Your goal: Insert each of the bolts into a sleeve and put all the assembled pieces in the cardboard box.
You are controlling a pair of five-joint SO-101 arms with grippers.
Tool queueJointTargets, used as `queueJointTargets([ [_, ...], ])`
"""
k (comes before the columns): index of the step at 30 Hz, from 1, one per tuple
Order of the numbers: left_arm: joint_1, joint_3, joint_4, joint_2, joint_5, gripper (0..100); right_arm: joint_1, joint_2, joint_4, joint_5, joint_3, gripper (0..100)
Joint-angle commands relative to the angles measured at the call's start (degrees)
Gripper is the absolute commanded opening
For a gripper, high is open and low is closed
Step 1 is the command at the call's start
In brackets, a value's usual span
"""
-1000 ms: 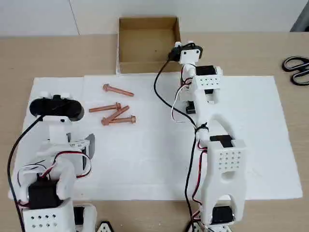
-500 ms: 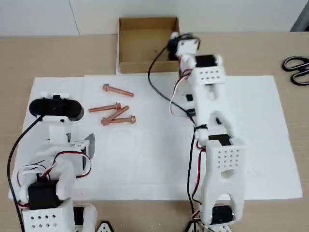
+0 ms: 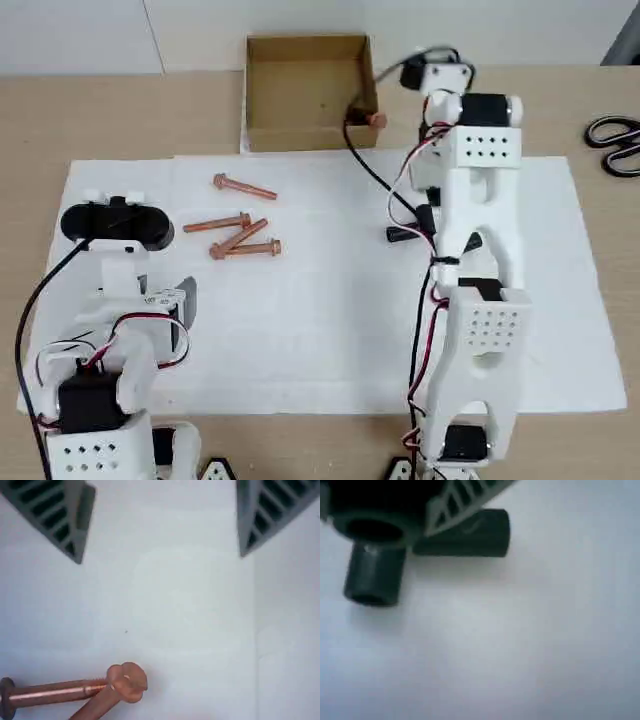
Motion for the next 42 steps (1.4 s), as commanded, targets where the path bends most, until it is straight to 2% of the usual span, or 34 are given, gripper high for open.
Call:
queueJointTargets([
  [1, -0.1, -0.4, -0.2, -0.5, -0.1, 19, 1.4, -13.6, 1.1, 0.1, 7.7, 0.4],
  [8, -0.1, -0.4, -0.2, -0.5, -0.1, 19, -0.7, -27.5, 0.7, 0.3, 27.2, 0.4],
  [13, -0.1, -0.4, -0.2, -0.5, -0.1, 19, -1.3, -28.1, -0.1, -0.1, 38.0, 0.7],
  [21, -0.3, -0.3, -0.2, -0.5, -0.1, 19, -1.4, -28.5, -9.7, -0.2, 52.2, 0.7],
  [34, -0.1, -0.3, -0.2, -0.5, -0.1, 19, -1.9, -28.0, -13.1, -0.2, 57.3, 1.3],
  [39, -0.1, -0.3, -0.2, -0.5, -0.1, 19, -4.3, -28.0, -12.7, -0.2, 57.4, 11.3],
  [42, -0.3, -0.3, -0.2, -0.5, -0.1, 19, -5.7, -28.0, -12.7, -0.1, 57.4, 11.3],
])
